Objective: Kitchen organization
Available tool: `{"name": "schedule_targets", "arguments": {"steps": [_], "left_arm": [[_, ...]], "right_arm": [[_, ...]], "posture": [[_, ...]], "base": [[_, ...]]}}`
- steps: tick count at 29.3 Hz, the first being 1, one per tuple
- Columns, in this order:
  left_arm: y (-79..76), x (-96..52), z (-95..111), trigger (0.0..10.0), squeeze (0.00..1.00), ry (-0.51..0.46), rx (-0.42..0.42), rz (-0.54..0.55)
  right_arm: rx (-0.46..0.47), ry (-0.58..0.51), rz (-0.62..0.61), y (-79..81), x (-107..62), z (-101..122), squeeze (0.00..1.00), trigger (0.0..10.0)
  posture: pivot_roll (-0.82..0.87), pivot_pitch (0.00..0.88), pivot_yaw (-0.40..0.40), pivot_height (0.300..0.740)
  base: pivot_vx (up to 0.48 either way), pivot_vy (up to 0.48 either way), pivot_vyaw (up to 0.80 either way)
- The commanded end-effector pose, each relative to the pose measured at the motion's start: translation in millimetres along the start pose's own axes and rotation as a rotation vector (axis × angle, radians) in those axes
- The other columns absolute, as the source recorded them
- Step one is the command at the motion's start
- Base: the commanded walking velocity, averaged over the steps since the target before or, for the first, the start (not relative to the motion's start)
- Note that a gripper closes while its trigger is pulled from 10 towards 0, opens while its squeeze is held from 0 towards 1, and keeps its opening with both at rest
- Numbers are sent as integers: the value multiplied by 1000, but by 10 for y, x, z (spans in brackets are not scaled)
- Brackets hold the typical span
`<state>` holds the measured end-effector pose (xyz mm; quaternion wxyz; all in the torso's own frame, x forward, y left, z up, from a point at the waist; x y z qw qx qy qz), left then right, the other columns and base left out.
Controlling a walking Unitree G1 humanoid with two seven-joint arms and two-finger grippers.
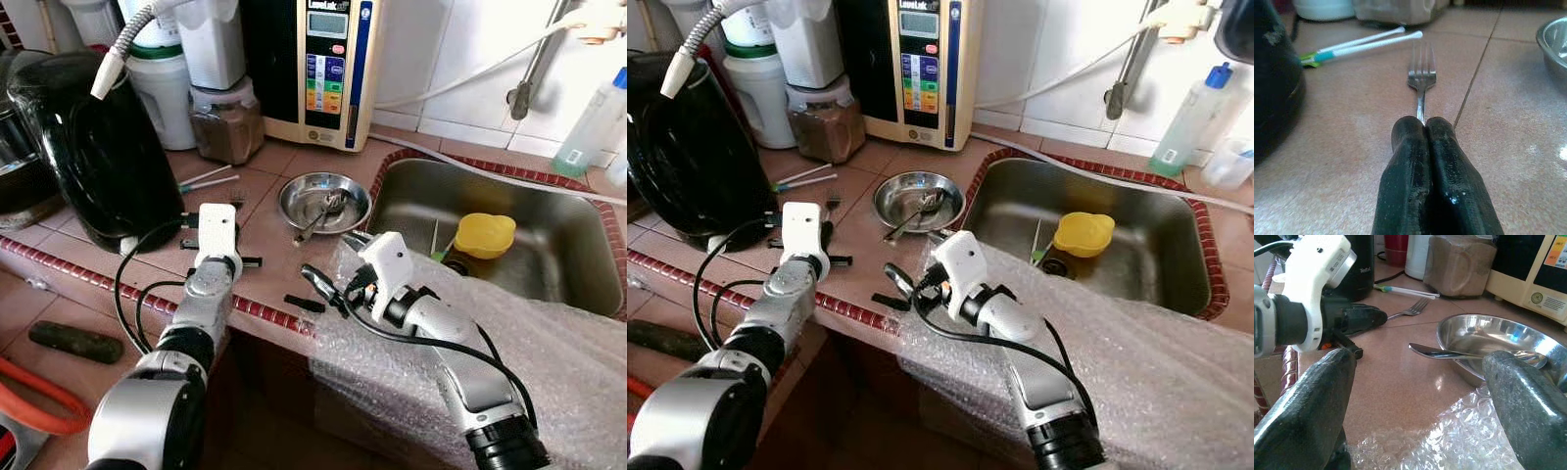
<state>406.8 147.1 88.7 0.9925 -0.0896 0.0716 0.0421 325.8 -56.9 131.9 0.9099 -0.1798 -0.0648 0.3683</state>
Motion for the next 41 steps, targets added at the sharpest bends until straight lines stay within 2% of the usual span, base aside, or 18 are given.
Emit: {"name": "schedule_targets", "arguments": {"steps": [1, 12, 15, 16, 17, 18, 22, 23, 25, 31, 34, 41], "left_arm": [[26, -71, -162, 0, 0, 20, 34, 23], [-35, -125, -136, 0, 0, -44, 58, 29], [-45, -77, 11, 0, 0, -81, 41, 42], [-41, -41, 99, 9961, 0, -96, 32, 54], [-41, -41, 99, 9961, 0, -96, 32, 54], [-39, -13, 184, 10000, 1000, -115, 13, 62], [-37, 89, 523, 10000, 1000, -176, -47, 80], [-37, 89, 523, 10000, 1000, -176, -47, 80], [-33, 132, 675, 10000, 1000, -197, -57, 87], [0, 170, 724, 10000, 1000, -172, -66, 105], [4, 205, 668, 10000, 1000, -101, -73, 106], [-5, 241, 608, 10000, 1000, -10, -94, 93]], "right_arm": [[-9, -8, 4, -25, 9, 25, 0, 10000], [-13, -9, 8, -32, 15, 26, 0, 10000], [-15, -8, 9, -37, 10, 25, 0, 10000], [-16, -8, 10, -38, 8, 24, 0, 10000], [-16, -8, 10, -38, 8, 24, 0, 10000], [-16, -7, 11, -38, 6, 23, 0, 10000], [-18, -7, 12, -37, 3, 25, 0, 10000], [-18, -7, 12, -37, 3, 25, 0, 10000], [-17, -6, 11, -26, -2, 22, 0, 10000], [-13, -5, 12, -9, -15, 21, 0, 10000], [-11, -3, 13, -3, -24, 19, 0, 10000], [-7, 3, 9, 9, -50, 2, 0, 10000]], "posture": [[-26, 0, 27, 740], [-28, 0, 25, 740], [-29, 0, 20, 740], [-30, 0, 19, 740], [-30, 0, 19, 740], [-30, 0, 19, 740], [-33, 0, 22, 740], [-33, 0, 22, 740], [-34, 0, 25, 740], [-37, 0, 26, 740], [-42, 0, 28, 740], [-46, 0, 39, 740]], "base": [[0, 0, 0], [0, 0, 0], [0, 0, 0], [0, 0, 0], [0, 0, 0], [0, 0, 0], [0, 0, 0], [0, 0, 0], [0, 0, 0], [0, 0, 0], [0, 0, 0], [0, 0, 0]]}}
Point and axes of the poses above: a point about 5 cm out from each wrist's last joint towards the gripper, its own x axis pointing out of the wrist towards the gripper, its own z axis along the axis of the wrist's last joint, y = z × x, the point moved 4 cm from there along x, pointing out of the wrist towards the gripper, and after that the axes turned 15 degrees about -x, right-handed, at the moved point
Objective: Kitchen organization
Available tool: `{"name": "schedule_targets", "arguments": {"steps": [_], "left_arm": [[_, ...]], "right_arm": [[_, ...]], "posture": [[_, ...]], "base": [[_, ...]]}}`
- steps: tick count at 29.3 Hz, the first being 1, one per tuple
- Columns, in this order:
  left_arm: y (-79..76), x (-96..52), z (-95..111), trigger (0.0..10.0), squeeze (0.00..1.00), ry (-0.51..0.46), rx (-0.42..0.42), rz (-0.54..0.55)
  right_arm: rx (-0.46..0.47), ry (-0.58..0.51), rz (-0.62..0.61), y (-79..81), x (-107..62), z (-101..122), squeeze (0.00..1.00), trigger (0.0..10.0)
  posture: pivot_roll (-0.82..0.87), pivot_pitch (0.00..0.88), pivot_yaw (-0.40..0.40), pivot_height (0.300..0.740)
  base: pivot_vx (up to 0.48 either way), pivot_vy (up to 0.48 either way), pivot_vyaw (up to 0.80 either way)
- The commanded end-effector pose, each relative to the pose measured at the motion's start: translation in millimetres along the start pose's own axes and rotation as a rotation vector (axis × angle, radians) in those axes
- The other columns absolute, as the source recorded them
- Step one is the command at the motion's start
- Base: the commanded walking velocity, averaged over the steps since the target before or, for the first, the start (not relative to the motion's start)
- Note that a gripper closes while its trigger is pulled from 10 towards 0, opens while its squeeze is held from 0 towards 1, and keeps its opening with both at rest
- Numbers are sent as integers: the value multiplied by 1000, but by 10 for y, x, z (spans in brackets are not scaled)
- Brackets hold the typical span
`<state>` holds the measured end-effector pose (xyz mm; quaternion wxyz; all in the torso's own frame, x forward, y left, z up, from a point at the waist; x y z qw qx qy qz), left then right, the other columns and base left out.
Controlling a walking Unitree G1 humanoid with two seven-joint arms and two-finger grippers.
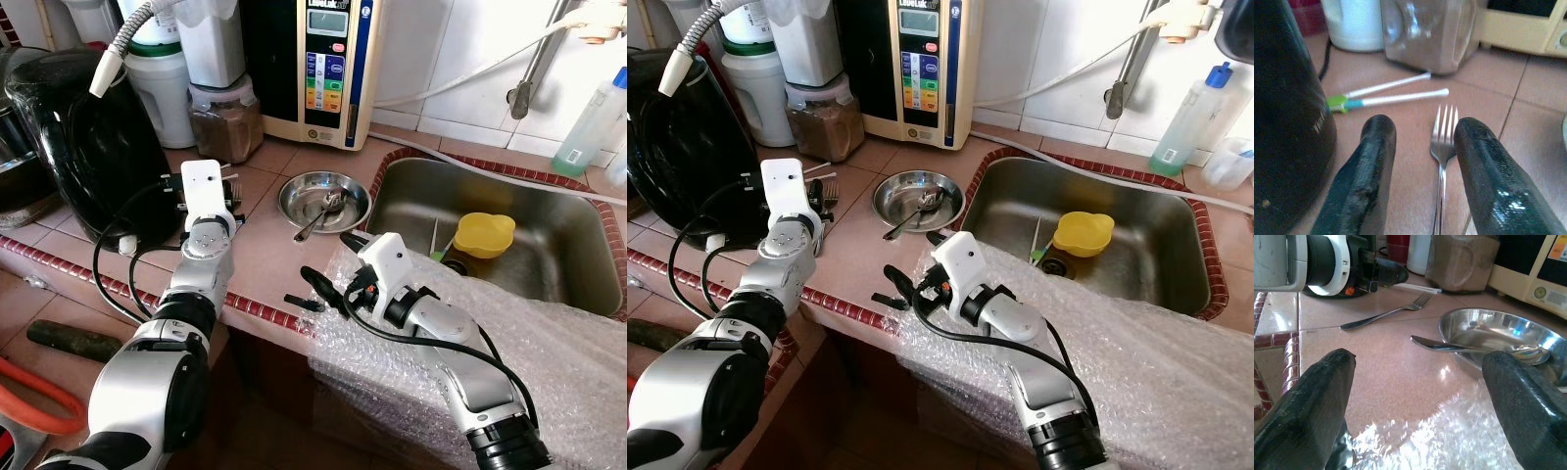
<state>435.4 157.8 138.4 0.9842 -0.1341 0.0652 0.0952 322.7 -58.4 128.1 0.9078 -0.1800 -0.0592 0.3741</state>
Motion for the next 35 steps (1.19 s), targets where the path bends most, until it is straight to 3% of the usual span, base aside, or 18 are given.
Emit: {"name": "schedule_targets", "arguments": {"steps": [1, 18, 26, 27, 28, 29, 30, 31, 32, 33, 34, 35], "left_arm": [[-4, 28, 63, 10000, 1000, 13, -3, -5], [8, 5, -174, 10000, 1000, 136, 12, -25], [141, -44, -400, 10000, 1000, 232, 20, 2], [141, -54, -437, 10000, 282, 253, 10, -8], [141, -54, -437, 10000, 282, 253, 10, -8], [135, -58, -453, 10000, 0, 262, 9, -20], [122, -62, -463, 10000, 0, 269, 10, -35], [116, -64, -469, 8078, 0, 274, 6, -38], [106, -66, -475, 5529, 0, 279, 6, -47], [94, -68, -483, 4000, 0, 284, 16, -56], [77, -70, -485, 0, 0, 287, 29, -70], [72, -69, -483, 0, 0, 286, 32, -74]], "right_arm": [[-10, -5, -6, -10, -19, 36, 0, 10000], [2, 1, -19, 19, -48, 23, 0, 10000], [3, 2, -24, 27, -48, 26, 0, 10000], [3, 1, -24, 23, -46, 31, 0, 10000], [3, 1, -24, 23, -46, 31, 0, 10000], [2, 1, -24, 22, -45, 30, 0, 10000], [2, 1, -24, 20, -44, 31, 0, 10000], [1, 2, -24, 18, -43, 30, 0, 10000], [1, 2, -24, 17, -43, 30, 0, 10000], [1, 2, -24, 16, -43, 30, 0, 10000], [0, 2, -24, 14, -42, 31, 0, 10000], [0, 2, -24, 13, -41, 31, 0, 10000]], "posture": [[-46, 0, 43, 740], [-65, 0, 62, 740], [-66, 0, 66, 740], [-65, 0, 65, 740], [-65, 0, 65, 740], [-64, 0, 64, 740], [-64, 0, 64, 740], [-63, 0, 65, 740], [-63, 0, 65, 740], [-63, 0, 65, 740], [-64, 0, 65, 740], [-65, 0, 67, 740]], "base": [[0, 0, 0], [0, 0, 0], [0, 0, 0], [0, 0, 0], [0, 0, 0], [0, 0, 0], [0, 0, 0], [0, 0, 0], [0, 0, 0], [0, 0, 0], [0, 0, 0], [0, 0, 0]]}}
Point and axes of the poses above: a point about 5 cm out from each wrist's last joint towards the gripper, its own x axis pointing out of the wrist towards the gripper, its own z axis along the axis of the wrist's last joint, y = z × x, the point moved 4 cm from there along x, pointing out of the wrist towards the gripper, and after that the axes turned 15 degrees about -x, right-handed, at the moved point
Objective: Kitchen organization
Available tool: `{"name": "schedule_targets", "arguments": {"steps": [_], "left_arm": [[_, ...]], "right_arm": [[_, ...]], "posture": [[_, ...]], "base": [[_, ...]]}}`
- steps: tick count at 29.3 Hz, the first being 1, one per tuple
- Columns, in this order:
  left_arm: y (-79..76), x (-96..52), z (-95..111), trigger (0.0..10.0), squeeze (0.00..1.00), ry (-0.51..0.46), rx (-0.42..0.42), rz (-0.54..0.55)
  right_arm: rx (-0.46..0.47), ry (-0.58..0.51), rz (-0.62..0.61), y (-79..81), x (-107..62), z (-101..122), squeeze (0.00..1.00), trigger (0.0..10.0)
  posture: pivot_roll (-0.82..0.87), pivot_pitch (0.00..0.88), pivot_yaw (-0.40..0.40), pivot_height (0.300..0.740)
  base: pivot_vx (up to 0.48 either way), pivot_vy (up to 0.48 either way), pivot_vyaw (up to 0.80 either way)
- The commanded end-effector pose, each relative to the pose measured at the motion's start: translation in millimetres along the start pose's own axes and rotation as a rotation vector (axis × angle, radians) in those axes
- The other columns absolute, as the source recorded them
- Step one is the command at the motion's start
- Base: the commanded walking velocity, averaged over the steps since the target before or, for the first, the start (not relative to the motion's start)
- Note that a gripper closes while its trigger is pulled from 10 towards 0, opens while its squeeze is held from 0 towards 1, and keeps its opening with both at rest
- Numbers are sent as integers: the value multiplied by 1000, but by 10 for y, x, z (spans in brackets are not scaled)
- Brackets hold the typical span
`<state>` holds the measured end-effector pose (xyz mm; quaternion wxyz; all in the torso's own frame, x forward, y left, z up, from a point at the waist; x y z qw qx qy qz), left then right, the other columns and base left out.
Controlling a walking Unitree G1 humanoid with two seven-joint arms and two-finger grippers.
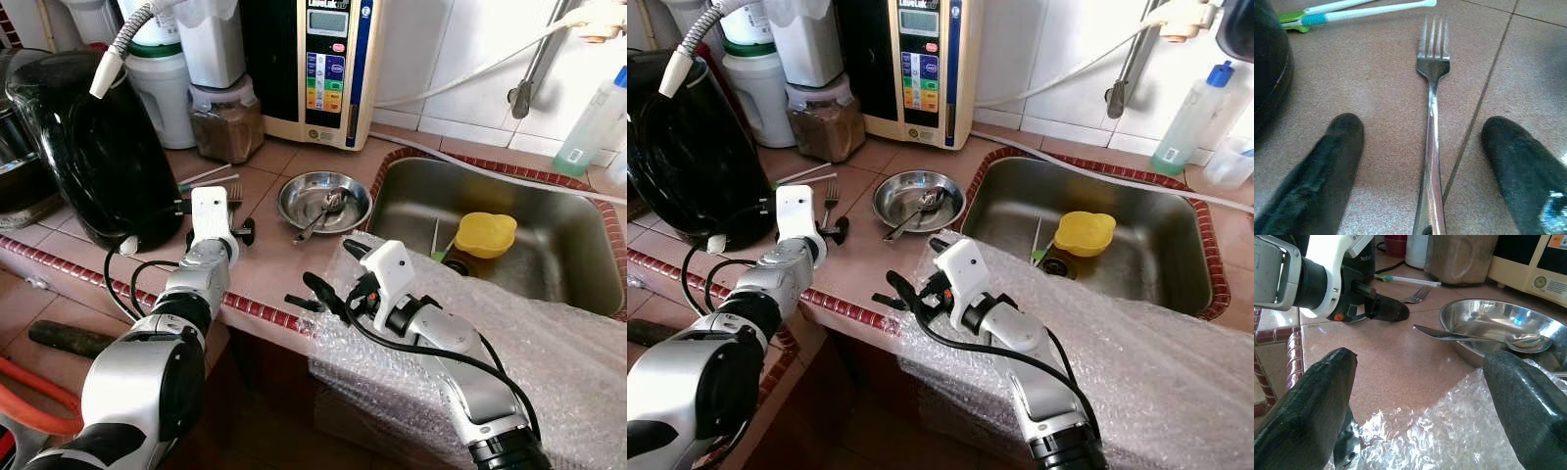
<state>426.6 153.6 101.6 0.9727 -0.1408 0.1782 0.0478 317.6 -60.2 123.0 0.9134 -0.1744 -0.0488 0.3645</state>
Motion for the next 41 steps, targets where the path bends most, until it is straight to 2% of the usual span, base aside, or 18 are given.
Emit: {"name": "schedule_targets", "arguments": {"steps": [1, 9, 21, 32, 41], "left_arm": [[-27, -5, -103, 0, 0, 46, 41, -25], [-25, -13, -198, 0, 0, 90, 78, -41], [73, -28, -307, 0, 0, 124, 136, -29], [153, -55, -460, 0, 0, 154, 90, -4], [226, -76, -523, 0, 0, 116, 54, 35]], "right_arm": [[-19, -18, -7, -30, 7, 71, 0, 10000], [-16, -16, -9, -27, 7, 64, 0, 10000], [-17, -16, -6, -28, 13, 63, 0, 10000], [-15, -16, -7, -28, 11, 58, 0, 10000], [-15, -15, -3, -31, 21, 51, 0, 10000]], "posture": [[-64, 0, 68, 740], [-61, 0, 69, 740], [-54, 0, 66, 740], [-52, 0, 64, 740], [-48, 0, 60, 740]], "base": [[0, 0, 0], [0, 0, 0], [0, 0, 0], [0, 0, 0], [0, 0, 0]]}}
Point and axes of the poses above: a point about 5 cm out from each wrist's last joint towards the gripper, its own x axis pointing out of the wrist towards the gripper, its own z axis along the axis of the wrist's last joint, y = z × x, the point moved 4 cm from there along x, pointing out of the wrist towards the gripper, and after that the axes turned 15 degrees about -x, right-handed, at the moved point
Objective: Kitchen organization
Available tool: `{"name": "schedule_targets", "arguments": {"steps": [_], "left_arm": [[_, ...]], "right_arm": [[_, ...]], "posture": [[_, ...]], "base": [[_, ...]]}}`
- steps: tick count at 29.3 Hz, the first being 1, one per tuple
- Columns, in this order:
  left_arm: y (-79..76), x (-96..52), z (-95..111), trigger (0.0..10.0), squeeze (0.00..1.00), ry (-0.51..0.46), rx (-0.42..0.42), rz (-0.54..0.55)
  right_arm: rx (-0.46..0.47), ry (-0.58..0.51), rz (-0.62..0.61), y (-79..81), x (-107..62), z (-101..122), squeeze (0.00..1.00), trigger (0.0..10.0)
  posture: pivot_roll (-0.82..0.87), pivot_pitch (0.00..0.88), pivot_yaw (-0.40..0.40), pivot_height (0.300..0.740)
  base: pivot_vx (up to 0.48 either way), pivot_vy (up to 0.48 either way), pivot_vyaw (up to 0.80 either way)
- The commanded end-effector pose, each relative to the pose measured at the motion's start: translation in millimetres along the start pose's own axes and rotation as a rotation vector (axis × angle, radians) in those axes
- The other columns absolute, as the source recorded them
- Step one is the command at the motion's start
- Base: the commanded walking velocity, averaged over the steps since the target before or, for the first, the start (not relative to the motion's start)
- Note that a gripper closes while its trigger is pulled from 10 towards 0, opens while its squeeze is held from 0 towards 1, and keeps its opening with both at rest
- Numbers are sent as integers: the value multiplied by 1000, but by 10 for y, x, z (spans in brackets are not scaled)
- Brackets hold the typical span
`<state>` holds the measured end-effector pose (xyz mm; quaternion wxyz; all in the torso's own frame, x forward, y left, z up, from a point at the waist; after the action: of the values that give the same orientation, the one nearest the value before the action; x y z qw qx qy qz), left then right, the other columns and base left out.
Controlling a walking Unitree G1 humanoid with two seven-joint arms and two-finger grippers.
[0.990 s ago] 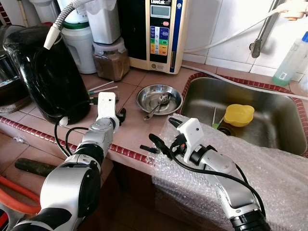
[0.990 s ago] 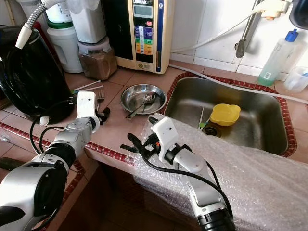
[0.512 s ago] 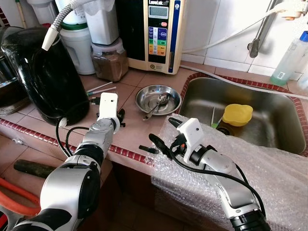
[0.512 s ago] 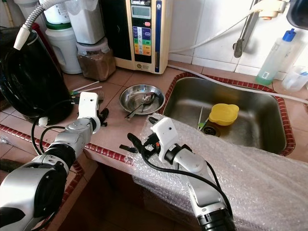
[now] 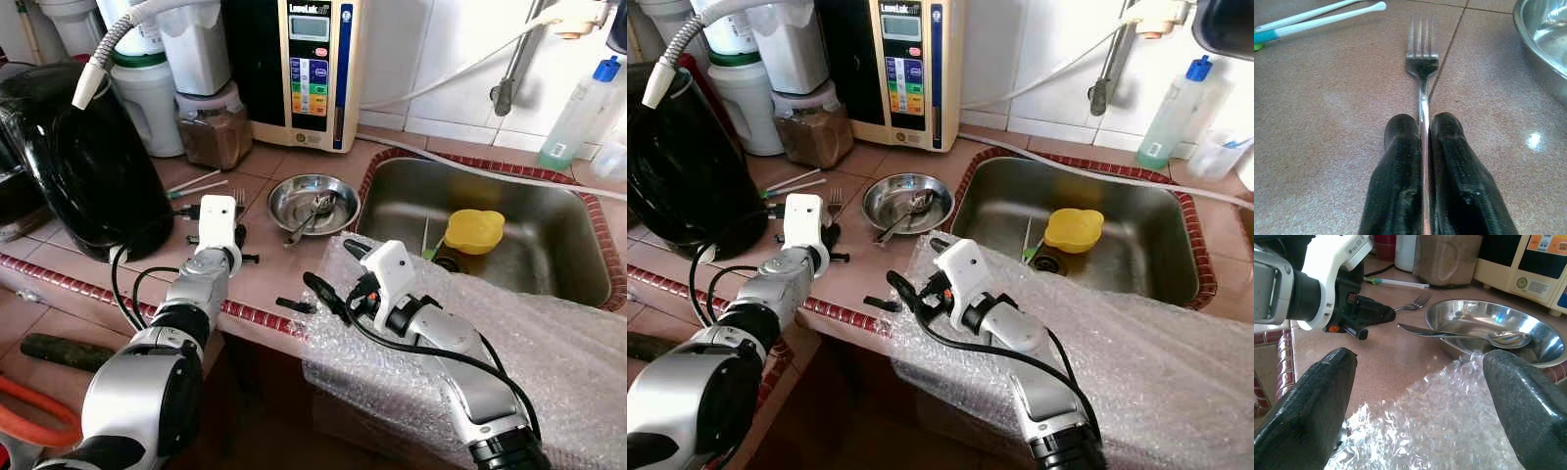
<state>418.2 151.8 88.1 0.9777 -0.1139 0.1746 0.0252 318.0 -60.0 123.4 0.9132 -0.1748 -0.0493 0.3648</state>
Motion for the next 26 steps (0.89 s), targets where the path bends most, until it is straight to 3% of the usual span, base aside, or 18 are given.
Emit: {"name": "schedule_targets", "arguments": {"steps": [1, 12, 16, 26], "left_arm": [[183, -59, -384, 0, 0, 111, -8, 77], [157, -112, -513, 0, 0, 69, 3, 98], [107, -127, -369, 0, 0, -36, 12, 100], [-59, -269, -311, 0, 0, -184, 18, 97]], "right_arm": [[-15, -15, -5, -41, 21, 51, 0, 10000], [-24, -18, 5, -57, 46, 58, 0, 10000], [-34, -22, 15, -76, 60, 73, 0, 10000], [-46, -19, 13, -126, 56, 66, 0, 10000]], "posture": [[-48, 0, 59, 740], [-33, 0, 39, 740], [-35, 0, 31, 740], [-36, 0, 21, 740]], "base": [[0, 0, 0], [0, 0, 0], [0, 0, 0], [0, 0, 0]]}}
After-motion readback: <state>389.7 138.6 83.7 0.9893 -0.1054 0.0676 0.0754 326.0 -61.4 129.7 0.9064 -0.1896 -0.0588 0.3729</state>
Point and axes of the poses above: a point about 5 cm out from each wrist's last joint towards the gripper, its own x axis pointing out of the wrist towards the gripper, its own z axis along the axis of the wrist's last joint, y = z × x, the point moved 4 cm from there along x, pointing out of the wrist towards the gripper, and after that the axes turned 15 degrees about -x, right-handed, at the moved point
